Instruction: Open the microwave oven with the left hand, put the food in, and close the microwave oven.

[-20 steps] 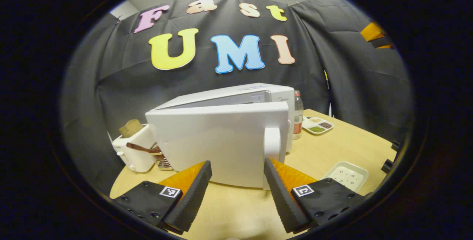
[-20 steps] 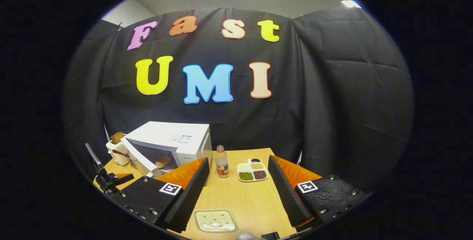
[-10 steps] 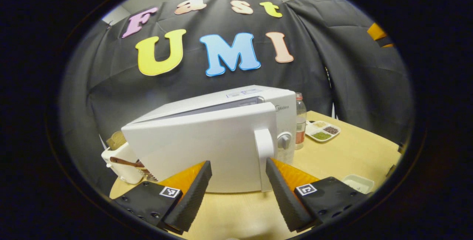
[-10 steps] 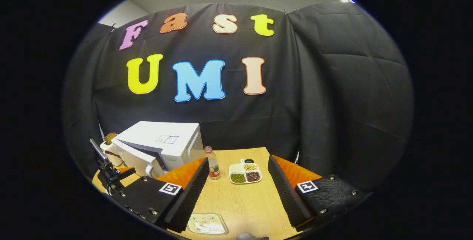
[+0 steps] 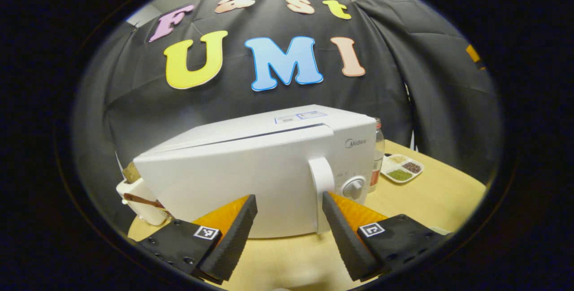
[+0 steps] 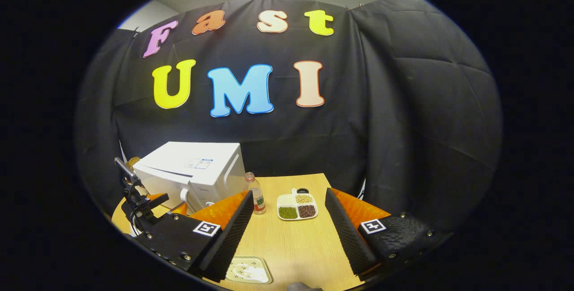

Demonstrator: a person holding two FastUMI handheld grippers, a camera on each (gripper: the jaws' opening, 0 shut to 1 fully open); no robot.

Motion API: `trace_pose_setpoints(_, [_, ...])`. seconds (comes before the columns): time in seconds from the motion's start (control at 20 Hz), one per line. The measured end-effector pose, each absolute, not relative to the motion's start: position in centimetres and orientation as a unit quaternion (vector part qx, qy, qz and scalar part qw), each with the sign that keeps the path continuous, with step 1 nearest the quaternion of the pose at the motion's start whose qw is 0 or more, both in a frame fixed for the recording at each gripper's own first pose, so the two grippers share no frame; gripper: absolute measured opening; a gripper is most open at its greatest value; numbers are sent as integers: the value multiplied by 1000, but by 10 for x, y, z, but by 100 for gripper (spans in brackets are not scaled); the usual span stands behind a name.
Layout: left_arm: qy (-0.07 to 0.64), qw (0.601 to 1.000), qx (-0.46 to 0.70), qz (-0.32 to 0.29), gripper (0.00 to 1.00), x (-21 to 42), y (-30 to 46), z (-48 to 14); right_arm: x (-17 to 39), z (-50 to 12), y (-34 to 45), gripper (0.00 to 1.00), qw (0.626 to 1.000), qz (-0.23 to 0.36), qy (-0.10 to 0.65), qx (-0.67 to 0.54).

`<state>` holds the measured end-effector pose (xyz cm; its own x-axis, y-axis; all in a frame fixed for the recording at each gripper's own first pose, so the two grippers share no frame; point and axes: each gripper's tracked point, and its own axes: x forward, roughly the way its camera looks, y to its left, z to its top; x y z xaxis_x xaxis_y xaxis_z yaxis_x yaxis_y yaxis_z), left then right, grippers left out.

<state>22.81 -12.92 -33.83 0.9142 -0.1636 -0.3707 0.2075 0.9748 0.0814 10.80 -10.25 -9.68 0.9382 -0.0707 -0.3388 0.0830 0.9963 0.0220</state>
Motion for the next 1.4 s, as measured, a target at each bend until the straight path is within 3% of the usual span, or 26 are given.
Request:
trace_pose_setpoints(0.3, [183, 978, 48, -88, 100, 234, -129, -344, 108, -98, -107, 98, 984, -39, 172, 15])
trace_pose_setpoints(0.35, [185, 979, 56, -68, 95, 240, -124, -344, 108, -98, -108, 98, 984, -40, 171, 14])
trace_pose_setpoints(0.5, [202, 973, 76, -77, 100, 237, -138, -355, 106, -100, -102, 98, 984, -35, 173, 16])
trace_pose_setpoints(0.75, [207, 973, 64, -82, 98, 220, -143, -342, 99, -96, -91, 98, 985, -21, 170, 20])
trace_pose_setpoints(1.2, [158, 984, -9, -81, 98, 150, -118, -217, 85, -60, -52, 98, 992, 7, 124, 21])
trace_pose_setpoints(1.3, [141, 987, -28, -77, 98, 135, -102, -179, 78, -58, -40, 93, 993, 13, 119, 17])
trace_pose_setpoints(1.4, [113, 991, -32, -68, 100, 121, -78, -136, 73, -50, -34, 98, 993, 12, 113, 17])
